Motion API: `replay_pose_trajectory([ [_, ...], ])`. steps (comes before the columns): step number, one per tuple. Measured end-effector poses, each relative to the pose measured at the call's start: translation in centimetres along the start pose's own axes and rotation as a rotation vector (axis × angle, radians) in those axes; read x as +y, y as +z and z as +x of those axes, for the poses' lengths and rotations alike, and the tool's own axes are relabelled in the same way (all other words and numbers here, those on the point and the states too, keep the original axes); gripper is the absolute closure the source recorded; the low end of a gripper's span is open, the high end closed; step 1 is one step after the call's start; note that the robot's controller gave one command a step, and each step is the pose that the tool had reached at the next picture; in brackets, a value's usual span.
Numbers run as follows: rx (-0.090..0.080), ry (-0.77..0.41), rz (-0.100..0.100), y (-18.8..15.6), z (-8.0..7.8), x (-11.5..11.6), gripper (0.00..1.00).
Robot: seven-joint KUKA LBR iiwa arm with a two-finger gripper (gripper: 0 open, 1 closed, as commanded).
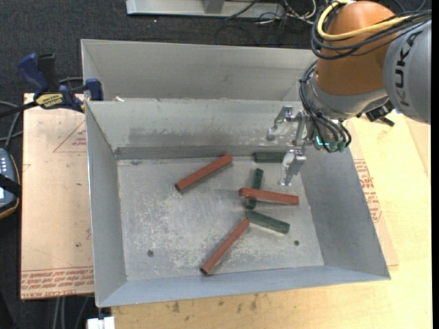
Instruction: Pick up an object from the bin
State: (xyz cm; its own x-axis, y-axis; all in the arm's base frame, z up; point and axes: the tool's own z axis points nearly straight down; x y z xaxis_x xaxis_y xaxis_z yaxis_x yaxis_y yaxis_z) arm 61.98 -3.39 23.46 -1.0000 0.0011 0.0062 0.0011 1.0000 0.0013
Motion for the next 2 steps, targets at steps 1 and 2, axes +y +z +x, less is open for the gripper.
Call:
replay_pose_trajectory([
  [1, -0.008, -0.001, 0.0, -0.5, -0.1, 0.0, 0.0],
  [2, -0.014, -0.06, 0.001, 3.2, 0.6, -0.2, 0.0],
])
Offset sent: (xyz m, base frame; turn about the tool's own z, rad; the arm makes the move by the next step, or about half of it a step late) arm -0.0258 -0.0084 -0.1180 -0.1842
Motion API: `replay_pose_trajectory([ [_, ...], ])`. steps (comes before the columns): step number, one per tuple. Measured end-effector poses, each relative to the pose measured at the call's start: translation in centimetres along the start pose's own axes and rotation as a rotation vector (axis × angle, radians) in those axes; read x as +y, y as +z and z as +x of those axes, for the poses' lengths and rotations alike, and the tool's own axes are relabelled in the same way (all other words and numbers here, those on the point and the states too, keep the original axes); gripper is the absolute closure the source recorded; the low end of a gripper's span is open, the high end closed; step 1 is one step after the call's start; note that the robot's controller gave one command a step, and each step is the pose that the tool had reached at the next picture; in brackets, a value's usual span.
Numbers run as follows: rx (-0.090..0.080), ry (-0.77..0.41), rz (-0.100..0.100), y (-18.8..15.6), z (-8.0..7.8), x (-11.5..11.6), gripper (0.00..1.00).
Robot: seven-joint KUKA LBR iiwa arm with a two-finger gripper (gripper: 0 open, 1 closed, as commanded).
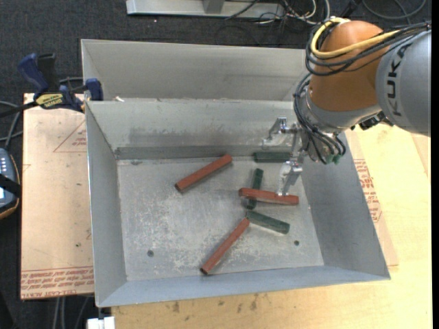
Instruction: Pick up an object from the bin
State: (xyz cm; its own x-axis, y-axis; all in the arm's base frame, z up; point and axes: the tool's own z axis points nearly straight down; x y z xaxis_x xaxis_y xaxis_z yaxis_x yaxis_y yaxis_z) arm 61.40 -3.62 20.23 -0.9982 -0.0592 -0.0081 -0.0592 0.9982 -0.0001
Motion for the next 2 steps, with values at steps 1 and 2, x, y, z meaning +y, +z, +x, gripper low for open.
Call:
replay_pose_trajectory([
  [1, 0.004, -0.121, -0.001, 6.1, 2.3, 0.2, 0.0],
  [2, -0.038, -0.354, 0.006, 11.7, 0.6, -1.1, 1.0],
])
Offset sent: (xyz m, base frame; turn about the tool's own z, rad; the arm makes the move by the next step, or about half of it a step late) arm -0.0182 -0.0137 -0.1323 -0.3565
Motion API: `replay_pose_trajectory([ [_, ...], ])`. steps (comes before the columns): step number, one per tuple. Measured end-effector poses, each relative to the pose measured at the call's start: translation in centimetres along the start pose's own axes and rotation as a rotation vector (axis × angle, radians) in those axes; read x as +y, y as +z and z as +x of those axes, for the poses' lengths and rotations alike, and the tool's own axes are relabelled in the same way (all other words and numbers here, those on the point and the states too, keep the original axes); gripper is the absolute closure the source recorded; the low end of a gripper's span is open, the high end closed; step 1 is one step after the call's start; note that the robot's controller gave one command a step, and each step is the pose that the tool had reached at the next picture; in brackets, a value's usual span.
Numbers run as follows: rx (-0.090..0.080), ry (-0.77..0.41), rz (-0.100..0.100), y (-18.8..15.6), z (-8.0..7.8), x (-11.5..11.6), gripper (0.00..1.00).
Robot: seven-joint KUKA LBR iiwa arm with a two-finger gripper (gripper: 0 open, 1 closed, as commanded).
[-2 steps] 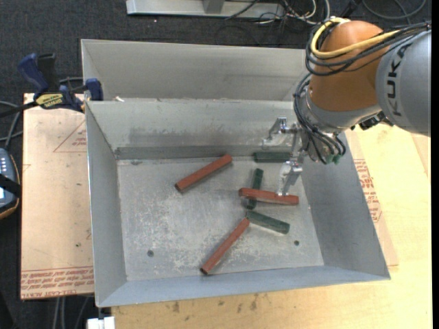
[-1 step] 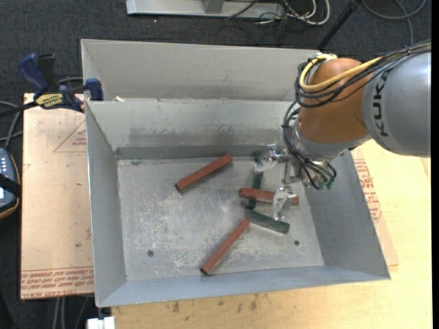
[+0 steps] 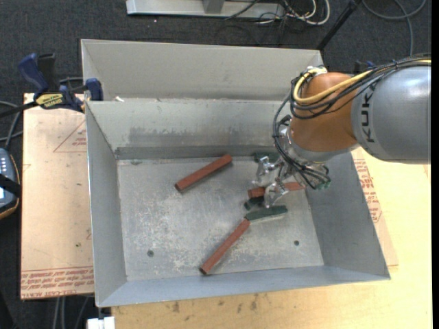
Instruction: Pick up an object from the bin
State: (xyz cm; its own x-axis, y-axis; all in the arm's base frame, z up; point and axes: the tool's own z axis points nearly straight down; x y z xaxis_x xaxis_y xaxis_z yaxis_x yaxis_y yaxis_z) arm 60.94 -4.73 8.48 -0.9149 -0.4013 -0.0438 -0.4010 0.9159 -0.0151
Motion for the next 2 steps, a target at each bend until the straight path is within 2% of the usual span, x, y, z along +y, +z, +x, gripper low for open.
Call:
replay_pose_trajectory([
  [1, 0.0, 0.0, 0.0, 0.0, 0.0, 0.0, 1.0],
  [2, 0.038, 0.036, -0.013, -13.4, -1.2, -0.5, 1.0],
])
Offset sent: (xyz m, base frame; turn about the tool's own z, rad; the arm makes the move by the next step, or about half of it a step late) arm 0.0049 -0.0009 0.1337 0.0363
